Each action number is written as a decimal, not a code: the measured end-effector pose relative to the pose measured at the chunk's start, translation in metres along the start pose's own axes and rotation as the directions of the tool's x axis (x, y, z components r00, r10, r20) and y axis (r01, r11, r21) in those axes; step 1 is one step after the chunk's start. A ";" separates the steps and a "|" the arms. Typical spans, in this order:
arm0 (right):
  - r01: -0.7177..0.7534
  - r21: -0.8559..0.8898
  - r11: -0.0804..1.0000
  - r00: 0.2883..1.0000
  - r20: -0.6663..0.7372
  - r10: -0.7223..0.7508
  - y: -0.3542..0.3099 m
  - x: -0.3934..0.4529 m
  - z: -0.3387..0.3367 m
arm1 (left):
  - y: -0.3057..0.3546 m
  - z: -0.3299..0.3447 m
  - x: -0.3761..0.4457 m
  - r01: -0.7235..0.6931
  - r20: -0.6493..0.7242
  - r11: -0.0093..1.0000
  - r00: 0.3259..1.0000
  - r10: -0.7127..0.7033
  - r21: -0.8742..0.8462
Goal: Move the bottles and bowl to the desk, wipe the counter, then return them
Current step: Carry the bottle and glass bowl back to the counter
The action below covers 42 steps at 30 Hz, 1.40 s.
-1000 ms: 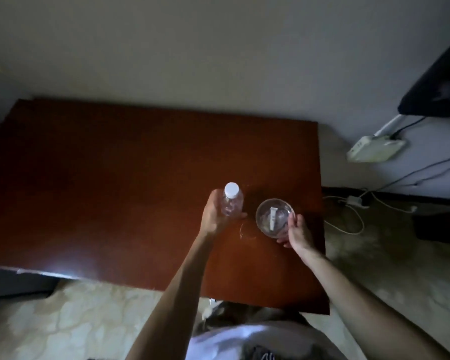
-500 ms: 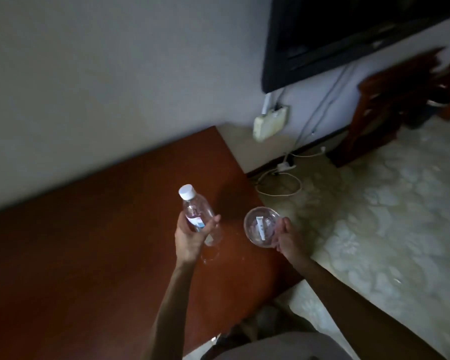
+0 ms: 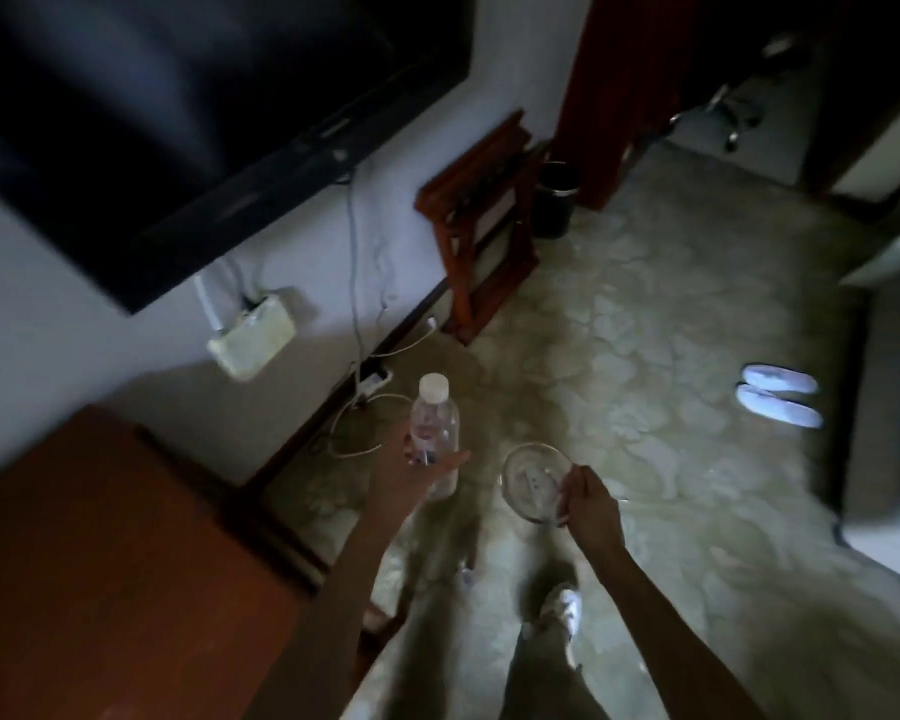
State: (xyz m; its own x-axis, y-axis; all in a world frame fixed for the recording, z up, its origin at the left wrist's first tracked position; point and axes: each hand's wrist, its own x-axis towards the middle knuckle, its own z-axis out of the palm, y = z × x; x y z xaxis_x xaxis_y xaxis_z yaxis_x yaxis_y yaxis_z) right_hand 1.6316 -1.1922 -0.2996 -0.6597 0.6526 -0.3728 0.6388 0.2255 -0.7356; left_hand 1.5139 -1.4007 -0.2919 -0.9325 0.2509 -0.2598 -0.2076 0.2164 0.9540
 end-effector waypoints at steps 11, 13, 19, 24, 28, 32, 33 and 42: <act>-0.058 0.102 0.993 0.980 -0.182 0.076 0.017 0.235 -0.217 | 0.115 0.287 0.169 0.027 0.190 0.999 0.981 -0.032 0.025; -0.080 0.116 0.990 0.972 -0.210 0.103 0.017 0.271 -0.238 | 0.124 0.317 0.199 -0.019 0.218 0.996 0.976 0.001 0.082; -0.074 0.102 0.992 0.970 -0.222 0.095 0.003 0.400 -0.272 | 0.150 0.406 0.322 -0.029 0.260 0.996 0.966 0.005 0.089; -0.095 0.123 0.988 0.962 -0.245 0.123 -0.042 0.528 -0.315 | 0.194 0.490 0.457 0.005 0.323 0.996 0.946 -0.034 0.091; -0.068 0.121 0.990 0.950 -0.294 0.101 -0.092 0.635 -0.367 | 0.267 0.561 0.559 -0.007 0.412 0.993 0.910 -0.044 0.121; -0.060 0.178 0.982 0.923 -0.366 0.122 -0.123 0.738 -0.416 | 0.335 0.631 0.645 -0.101 0.380 0.988 0.924 0.049 0.118; -0.053 0.179 0.982 0.918 -0.378 0.119 -0.125 0.767 -0.428 | 0.345 0.649 0.669 -0.100 0.375 0.990 0.925 0.054 0.104; -0.007 0.113 0.994 0.947 -0.318 0.043 -0.185 1.049 -0.544 | 0.427 0.819 0.877 -0.178 0.332 0.973 0.936 0.121 0.147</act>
State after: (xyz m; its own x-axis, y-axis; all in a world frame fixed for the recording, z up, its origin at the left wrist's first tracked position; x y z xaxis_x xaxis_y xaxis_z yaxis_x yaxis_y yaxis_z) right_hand 1.0370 -0.1564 -0.2472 -0.4714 0.8578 -0.2051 0.5950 0.1377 -0.7918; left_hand 0.8496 -0.3159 -0.2344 -0.7993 0.5740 -0.1776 0.0073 0.3048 0.9524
